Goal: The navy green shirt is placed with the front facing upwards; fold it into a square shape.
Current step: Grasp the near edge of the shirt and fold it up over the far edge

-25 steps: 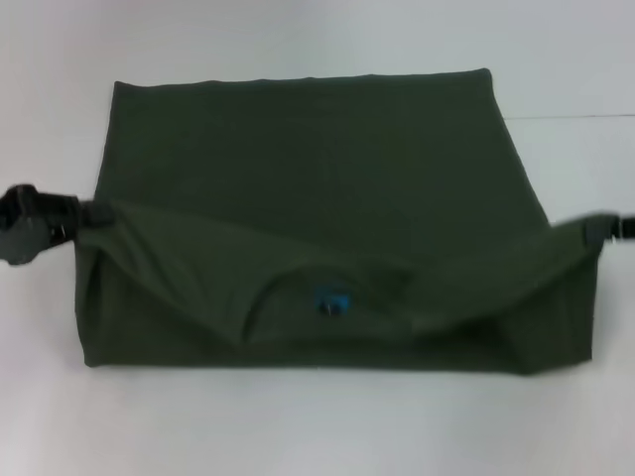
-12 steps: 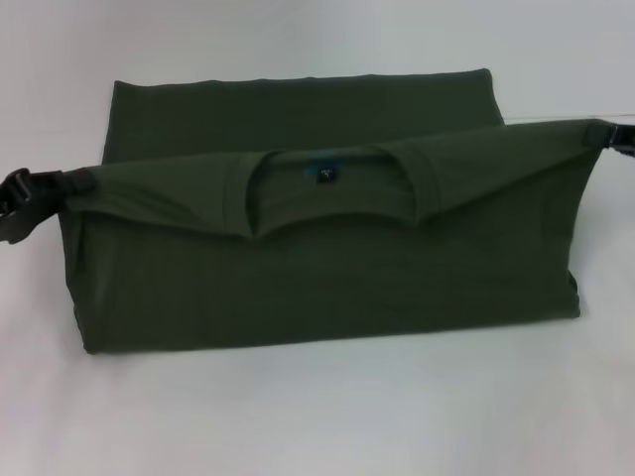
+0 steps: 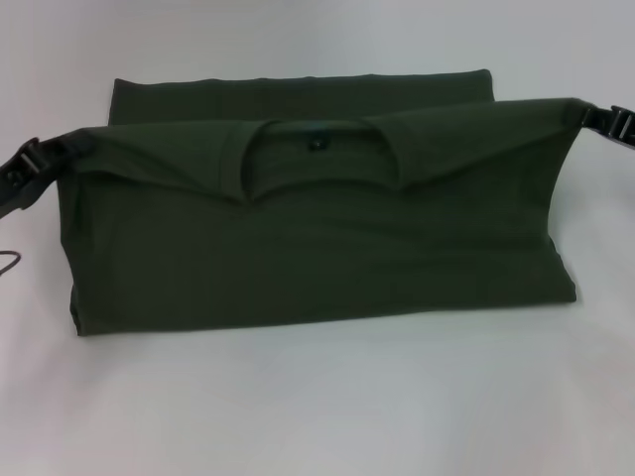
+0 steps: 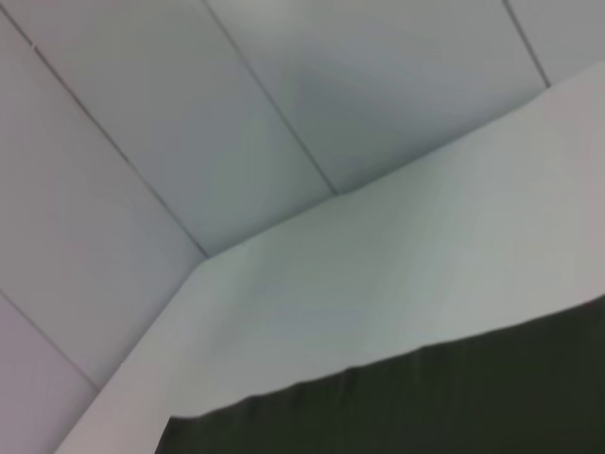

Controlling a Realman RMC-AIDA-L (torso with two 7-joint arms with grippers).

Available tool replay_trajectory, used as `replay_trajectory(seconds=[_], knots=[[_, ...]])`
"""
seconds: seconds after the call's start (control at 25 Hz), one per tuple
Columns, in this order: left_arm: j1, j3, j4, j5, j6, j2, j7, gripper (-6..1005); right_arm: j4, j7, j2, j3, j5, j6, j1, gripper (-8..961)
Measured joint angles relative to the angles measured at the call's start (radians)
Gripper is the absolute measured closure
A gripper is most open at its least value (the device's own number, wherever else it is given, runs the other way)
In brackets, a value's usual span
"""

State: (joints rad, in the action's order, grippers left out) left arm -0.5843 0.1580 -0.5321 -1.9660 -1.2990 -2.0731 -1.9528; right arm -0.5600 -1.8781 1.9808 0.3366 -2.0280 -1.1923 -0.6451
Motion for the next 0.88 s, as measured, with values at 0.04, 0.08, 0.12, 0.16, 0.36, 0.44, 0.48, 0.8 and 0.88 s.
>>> replay_trajectory(seconds=[0.04,0.08,0.12,0.16,0.36,0.44,0.48,0.8,0.88], knots=[[0.0,0.0,0.0,0.0,0.0,0.0,0.0,963,0.002,0.006,0.002,0.0,0.008,0.008,-0.002,912],[-0.006,0.001,0.006,0.005,0.013,-0.005,0.013,963,0.002,0.009,0.005,0.0,0.014,0.015,-0.003,912],[-0.017,0.001,0.016,0.008,0.03,-0.009,0.031,963,0.003,0.013,0.009,0.001,0.021,0.024,-0.004,912],[-0.024,0.002,0.024,0.008,0.043,-0.012,0.044,963,0.003,0.016,0.013,0.001,0.026,0.03,-0.005,912],[-0.045,0.004,0.047,0.009,0.096,-0.021,0.086,963,0.004,0.034,0.037,0.006,0.034,0.078,-0.01,913],[-0.05,0.004,0.048,0.009,0.118,-0.028,0.093,962,0.005,0.042,0.048,0.01,0.035,0.101,-0.012,913],[-0.052,0.004,0.048,0.009,0.132,-0.032,0.096,962,0.006,0.047,0.053,0.011,0.035,0.11,-0.013,913],[-0.063,0.005,0.048,0.01,0.252,-0.066,0.134,962,0.018,0.107,0.084,0.013,0.066,0.159,-0.015,912],[-0.067,0.005,0.048,0.01,0.279,-0.072,0.138,962,0.019,0.11,0.088,0.013,0.075,0.17,-0.017,912]])
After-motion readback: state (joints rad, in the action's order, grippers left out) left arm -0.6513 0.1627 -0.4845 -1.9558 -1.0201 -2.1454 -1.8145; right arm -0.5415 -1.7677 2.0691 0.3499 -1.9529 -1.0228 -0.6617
